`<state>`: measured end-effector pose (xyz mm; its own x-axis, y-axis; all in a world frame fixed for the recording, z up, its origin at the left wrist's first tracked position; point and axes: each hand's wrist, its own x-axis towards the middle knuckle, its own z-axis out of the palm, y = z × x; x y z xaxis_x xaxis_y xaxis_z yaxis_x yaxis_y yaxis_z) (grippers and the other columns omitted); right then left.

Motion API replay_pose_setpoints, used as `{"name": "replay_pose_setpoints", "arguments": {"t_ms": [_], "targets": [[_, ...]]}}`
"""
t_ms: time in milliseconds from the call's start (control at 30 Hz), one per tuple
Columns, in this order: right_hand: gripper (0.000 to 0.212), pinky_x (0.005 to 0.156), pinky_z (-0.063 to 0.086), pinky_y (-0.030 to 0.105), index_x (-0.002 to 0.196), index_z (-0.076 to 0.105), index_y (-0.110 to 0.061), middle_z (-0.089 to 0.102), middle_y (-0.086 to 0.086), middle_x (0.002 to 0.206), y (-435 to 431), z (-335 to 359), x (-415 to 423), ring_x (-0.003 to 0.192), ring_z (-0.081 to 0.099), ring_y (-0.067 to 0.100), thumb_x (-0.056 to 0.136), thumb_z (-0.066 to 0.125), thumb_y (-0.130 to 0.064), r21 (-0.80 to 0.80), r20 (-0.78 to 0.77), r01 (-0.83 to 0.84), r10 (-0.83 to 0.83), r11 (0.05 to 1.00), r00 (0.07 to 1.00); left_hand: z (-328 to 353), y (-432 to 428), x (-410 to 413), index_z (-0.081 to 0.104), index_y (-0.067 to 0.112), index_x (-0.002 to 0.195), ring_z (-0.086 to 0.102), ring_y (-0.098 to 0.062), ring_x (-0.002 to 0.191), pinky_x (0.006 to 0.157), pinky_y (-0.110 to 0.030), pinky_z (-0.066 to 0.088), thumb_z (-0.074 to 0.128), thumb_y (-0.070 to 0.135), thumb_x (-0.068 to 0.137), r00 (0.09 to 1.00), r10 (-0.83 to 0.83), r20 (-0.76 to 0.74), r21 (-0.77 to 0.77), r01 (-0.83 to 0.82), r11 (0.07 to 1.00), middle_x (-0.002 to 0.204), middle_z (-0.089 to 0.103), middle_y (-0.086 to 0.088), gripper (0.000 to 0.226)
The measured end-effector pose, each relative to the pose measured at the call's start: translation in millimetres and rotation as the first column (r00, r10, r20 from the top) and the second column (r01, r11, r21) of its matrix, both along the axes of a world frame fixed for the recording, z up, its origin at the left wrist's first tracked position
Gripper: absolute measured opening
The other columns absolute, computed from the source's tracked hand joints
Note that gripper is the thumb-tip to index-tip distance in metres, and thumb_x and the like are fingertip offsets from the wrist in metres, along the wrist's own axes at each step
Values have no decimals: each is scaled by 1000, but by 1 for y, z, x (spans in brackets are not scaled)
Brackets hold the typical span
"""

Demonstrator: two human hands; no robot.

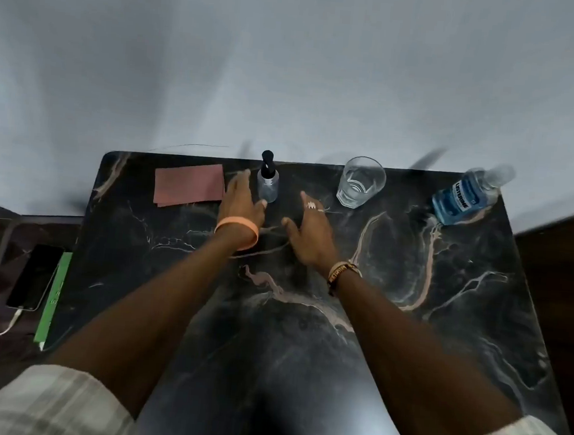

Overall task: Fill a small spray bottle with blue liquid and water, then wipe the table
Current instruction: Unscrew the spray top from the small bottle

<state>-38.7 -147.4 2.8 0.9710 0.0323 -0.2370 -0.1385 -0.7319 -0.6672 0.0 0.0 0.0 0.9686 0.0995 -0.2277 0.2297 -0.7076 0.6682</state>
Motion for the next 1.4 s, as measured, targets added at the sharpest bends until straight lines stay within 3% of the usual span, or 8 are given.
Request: {"name": "replay_pose_setpoints", "arguments": {"t_ms": [100, 267, 500, 800, 933, 1133, 1300, 1400], "targets": [[70, 121, 22, 34, 157, 15, -6, 20, 11, 162, 13, 1, 29, 150, 19, 24, 99, 54, -16, 121, -38, 38, -34, 992, 999, 2, 1, 29, 31, 13, 148, 33, -28, 141, 116, -43, 30, 64, 2, 87, 999, 3, -47, -107, -8, 994, 153, 37, -10, 70], [55, 105, 45, 46, 147, 38, -7, 53, 15, 141, 16, 4, 40, 129, 52, 29, 95, 54, -1, 295, -113, 131, -101, 946, 988, 1, -11, 32, 59, 13, 121, 66, -20, 97, 89, -39, 56, 65, -8, 80, 993, -119, 5, -165, 118, 979, 113, 68, -7, 46], [53, 98, 52, 43, 139, 50, -16, 64, 4, 128, -49, 9, -28, 116, 61, 18, 89, 67, -18, 305, 8, 275, -291, 912, 957, 0, -66, -11, 65, 21, 116, 67, -12, 87, 82, -26, 55, 77, 2, 73, 949, -295, 116, -198, 313, 929, 103, 70, 4, 48], [51, 78, 56, 32, 119, 61, -21, 68, -2, 106, -124, 20, -138, 92, 66, 13, 85, 62, -59, 118, 102, 407, -418, 906, 902, -2, -148, -97, 67, 25, 111, 68, -12, 89, 82, -35, 57, 74, 4, 71, 859, -501, 103, -243, 510, 825, 103, 72, 4, 46], [36, 70, 56, 37, 104, 68, -12, 73, 8, 86, -128, 15, -160, 76, 69, 21, 87, 70, -44, 66, 26, 412, -414, 909, 910, -13, -150, -123, 68, 22, 108, 68, -13, 88, 81, -35, 57, 79, 5, 66, 847, -525, 82, -221, 529, 819, 102, 72, 2, 46], [19, 67, 49, 26, 100, 63, -23, 66, -8, 80, -120, 3, -169, 73, 63, 9, 87, 73, -33, 157, 70, 386, -401, 909, 914, -12, -144, -132, 65, 24, 111, 65, -11, 89, 79, -24, 53, 77, 0, 69, 841, -539, 54, -140, 541, 830, 107, 70, 2, 50], [25, 54, 35, 17, 108, 64, -12, 52, -15, 70, -123, -6, -174, 61, 49, -1, 91, 67, -29, 55, 108, 411, -414, 910, 904, 5, -146, -126, 56, 20, 131, 57, -10, 118, 86, -9, 48, 78, -4, 66, 845, -534, -34, -485, 453, 748, 128, 62, 2, 72], [23, 59, 39, 30, 111, 61, -11, 56, -2, 76, -122, -4, -175, 64, 52, 10, 94, 58, -27, 40, 95, 395, -397, 918, 913, 9, -152, -129, 63, 29, 123, 59, -8, 115, 94, -17, 45, 78, 11, 75, 804, -593, 44, -335, 571, 749, 120, 68, 7, 54]]}}
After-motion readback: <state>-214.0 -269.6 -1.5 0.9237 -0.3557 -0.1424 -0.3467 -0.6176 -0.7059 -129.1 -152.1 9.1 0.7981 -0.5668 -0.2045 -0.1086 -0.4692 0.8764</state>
